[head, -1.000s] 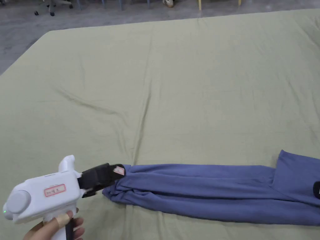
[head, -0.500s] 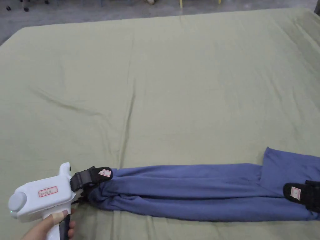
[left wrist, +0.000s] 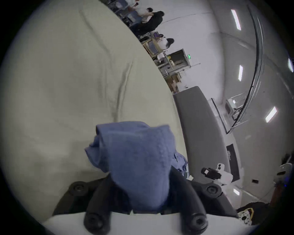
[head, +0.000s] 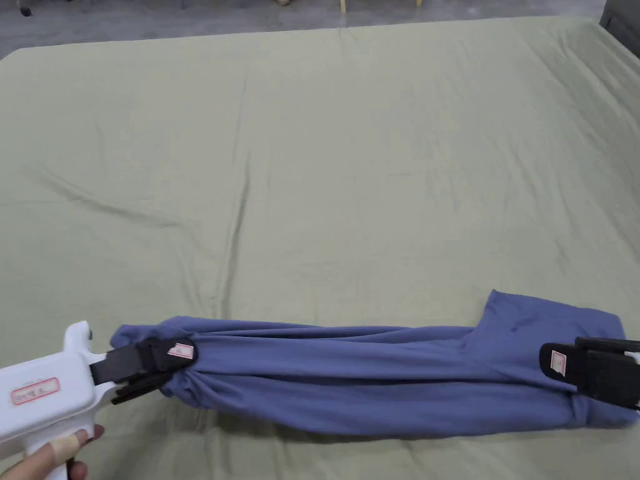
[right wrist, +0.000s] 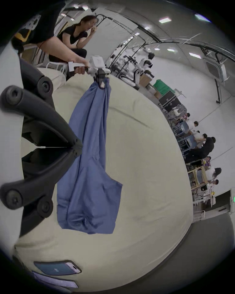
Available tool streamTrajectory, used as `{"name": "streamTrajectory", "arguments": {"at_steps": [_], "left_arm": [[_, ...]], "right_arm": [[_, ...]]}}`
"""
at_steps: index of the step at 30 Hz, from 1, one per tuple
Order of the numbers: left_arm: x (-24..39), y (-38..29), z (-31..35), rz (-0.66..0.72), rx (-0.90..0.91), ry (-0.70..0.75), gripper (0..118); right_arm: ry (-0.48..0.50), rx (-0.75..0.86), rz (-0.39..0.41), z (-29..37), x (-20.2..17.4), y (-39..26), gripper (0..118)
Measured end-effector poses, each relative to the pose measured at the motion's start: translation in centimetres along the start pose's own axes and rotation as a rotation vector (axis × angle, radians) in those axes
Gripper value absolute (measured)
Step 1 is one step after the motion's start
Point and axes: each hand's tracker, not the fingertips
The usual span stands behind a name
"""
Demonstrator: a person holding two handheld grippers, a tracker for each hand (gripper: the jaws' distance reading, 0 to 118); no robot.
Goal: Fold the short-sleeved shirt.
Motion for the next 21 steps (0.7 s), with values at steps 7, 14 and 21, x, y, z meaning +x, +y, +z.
{"name": "streamTrajectory", "arguments": {"at_steps": [7,14,21], "left_arm": [[0.4,2.4,6.1,0.027,0.101,0.387,12],[12.8,-2.4,-3.5,-0.251,0.068,0.385,12],[15.0,-8.7,-18.3,-0.377,-0.153,0.493,12]], "right_arm": [[-0.013,-0.015,0.077,-0.6,-2.0,-0.5,3],[-0.019,-0.051,0.072,-1.3,-2.4,-1.2,3],[-0.047,-0.039,0.059,-0.2,-2.0,-0.9,3]]}}
